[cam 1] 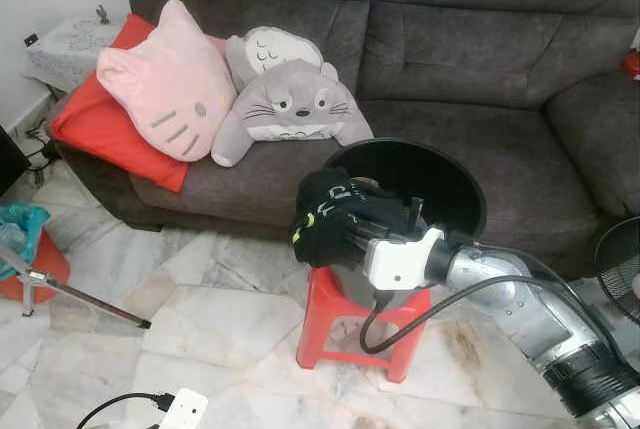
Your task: Hang hanger
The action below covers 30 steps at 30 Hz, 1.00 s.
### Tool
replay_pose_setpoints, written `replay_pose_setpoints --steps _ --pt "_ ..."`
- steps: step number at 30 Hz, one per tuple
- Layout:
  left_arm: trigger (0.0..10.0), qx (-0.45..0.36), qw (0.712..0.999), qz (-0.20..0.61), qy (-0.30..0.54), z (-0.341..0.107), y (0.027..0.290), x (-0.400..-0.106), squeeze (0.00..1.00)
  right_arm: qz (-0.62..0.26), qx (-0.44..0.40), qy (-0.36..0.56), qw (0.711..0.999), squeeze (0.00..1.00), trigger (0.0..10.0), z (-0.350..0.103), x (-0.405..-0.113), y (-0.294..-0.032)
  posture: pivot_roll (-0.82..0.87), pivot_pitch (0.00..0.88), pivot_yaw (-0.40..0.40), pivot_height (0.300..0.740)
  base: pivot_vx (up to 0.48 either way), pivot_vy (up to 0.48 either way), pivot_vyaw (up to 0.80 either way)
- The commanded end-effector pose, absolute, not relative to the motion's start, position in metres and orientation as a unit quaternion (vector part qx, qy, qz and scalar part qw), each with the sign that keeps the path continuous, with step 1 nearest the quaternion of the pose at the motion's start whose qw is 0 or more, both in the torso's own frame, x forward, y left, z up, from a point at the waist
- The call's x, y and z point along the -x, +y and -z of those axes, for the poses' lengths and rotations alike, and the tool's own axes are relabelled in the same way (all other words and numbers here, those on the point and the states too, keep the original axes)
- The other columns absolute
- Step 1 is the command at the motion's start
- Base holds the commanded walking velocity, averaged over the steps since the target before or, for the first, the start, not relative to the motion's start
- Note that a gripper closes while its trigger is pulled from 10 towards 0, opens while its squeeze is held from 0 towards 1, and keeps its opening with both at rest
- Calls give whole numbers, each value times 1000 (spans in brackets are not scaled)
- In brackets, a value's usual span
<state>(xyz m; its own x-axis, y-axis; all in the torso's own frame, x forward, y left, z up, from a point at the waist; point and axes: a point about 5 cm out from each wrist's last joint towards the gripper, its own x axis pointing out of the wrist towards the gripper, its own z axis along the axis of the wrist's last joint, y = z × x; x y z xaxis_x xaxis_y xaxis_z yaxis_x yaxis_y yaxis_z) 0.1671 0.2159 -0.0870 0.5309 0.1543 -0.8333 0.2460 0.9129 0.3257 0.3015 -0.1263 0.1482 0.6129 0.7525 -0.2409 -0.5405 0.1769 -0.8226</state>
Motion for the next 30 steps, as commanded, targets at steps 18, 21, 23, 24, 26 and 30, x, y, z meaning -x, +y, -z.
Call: replay_pose_setpoints --steps 18,21,23,24,26,30 --pt "10000 -217 846 35 486 88 215 -164 0 -436 521 -46 732 1000 10000 -130 -298 -140 55 71 -24 736 0 0 0" --pt "10000 -217 846 35 486 88 215 -164 0 -439 521 -45 731 1000 10000 -129 -297 -140 56 71 -24 736 0 0 0" --pt "10000 -217 846 35 486 88 215 -164 0 -440 522 -45 729 1000 10000 -129 -297 -140 55 71 -24 736 0 0 0" --pt "10000 -217 846 35 486 88 215 -164 0 -440 522 -45 729 1000 10000 -129 -297 -140 55 71 -24 736 0 0 0" --pt "10000 -217 846 35 486 88 215 -164 0 -440 522 -45 729 1000 10000 -129 -297 -140 55 71 -24 736 0 0 0" --pt "10000 -217 846 35 486 88 215 -164 0 -440 522 -45 729 1000 10000 -129 -297 -140 55 71 -24 736 0 0 0"
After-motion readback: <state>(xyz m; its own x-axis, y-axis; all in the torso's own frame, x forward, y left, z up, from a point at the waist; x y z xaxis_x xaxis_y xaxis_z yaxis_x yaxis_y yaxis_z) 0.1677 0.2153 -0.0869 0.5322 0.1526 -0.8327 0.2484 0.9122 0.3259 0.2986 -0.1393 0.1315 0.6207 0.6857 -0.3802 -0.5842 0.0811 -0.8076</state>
